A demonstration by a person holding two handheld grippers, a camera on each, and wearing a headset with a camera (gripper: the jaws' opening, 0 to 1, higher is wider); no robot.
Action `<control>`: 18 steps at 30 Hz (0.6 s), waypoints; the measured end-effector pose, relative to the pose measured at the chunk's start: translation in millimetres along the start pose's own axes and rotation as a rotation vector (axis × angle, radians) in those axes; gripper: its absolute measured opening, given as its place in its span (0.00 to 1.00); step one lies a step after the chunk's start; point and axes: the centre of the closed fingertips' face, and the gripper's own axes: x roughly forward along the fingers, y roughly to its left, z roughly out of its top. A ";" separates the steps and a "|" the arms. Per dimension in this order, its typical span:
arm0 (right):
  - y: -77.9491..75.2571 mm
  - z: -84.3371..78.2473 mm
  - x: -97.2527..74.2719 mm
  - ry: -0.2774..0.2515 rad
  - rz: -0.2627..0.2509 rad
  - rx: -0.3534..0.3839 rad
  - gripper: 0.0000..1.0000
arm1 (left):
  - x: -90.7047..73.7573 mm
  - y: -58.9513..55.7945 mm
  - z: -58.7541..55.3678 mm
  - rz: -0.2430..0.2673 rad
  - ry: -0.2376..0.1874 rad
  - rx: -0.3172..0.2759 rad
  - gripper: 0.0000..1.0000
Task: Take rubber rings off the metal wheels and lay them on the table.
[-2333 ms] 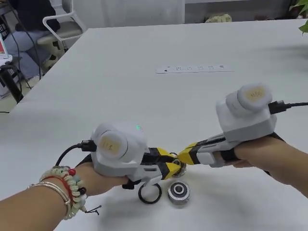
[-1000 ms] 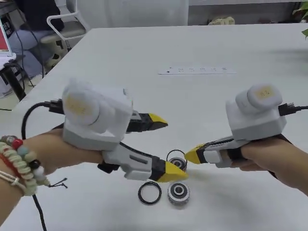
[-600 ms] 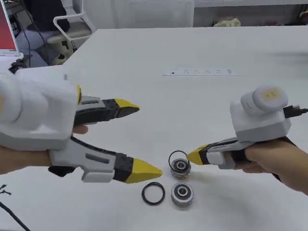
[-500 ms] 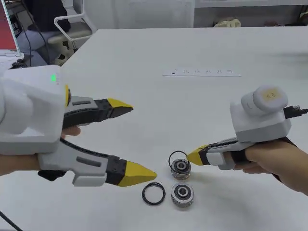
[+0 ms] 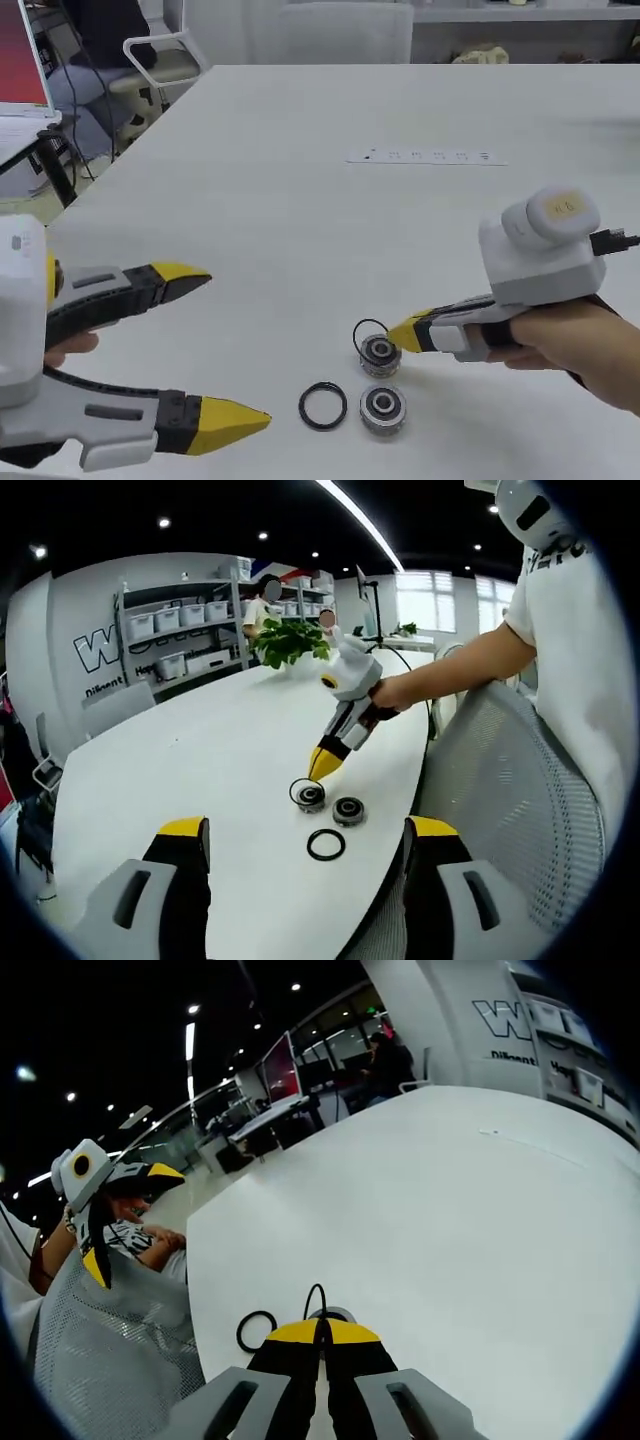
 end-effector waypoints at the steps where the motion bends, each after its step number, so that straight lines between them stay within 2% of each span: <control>1: 0.5 0.3 0.1 0.000 0.002 0.000 0.00 | 0.7 -1.1 -2.6 0.001 0.002 -0.006 0.77; 3: 1.1 1.3 -0.1 -0.002 0.004 -0.002 0.00 | 2.8 -4.4 -10.5 -0.001 0.018 -0.016 0.78; 4: 2.2 2.4 -0.4 -0.005 0.005 -0.003 0.00 | 3.3 -5.3 -16.9 0.002 0.040 -0.013 0.78; 7: 5.1 5.8 -1.1 -0.015 0.012 -0.006 0.00 | 3.9 -6.6 -25.6 0.004 0.060 -0.016 0.78; 13: 20.5 12.6 1.0 -0.027 0.045 -0.025 0.00 | 3.8 -5.0 -28.5 0.026 0.052 -0.060 0.78; 18: 34.5 15.3 4.0 -0.027 0.075 -0.046 0.00 | 3.3 -1.7 -30.3 0.048 0.052 -0.074 0.81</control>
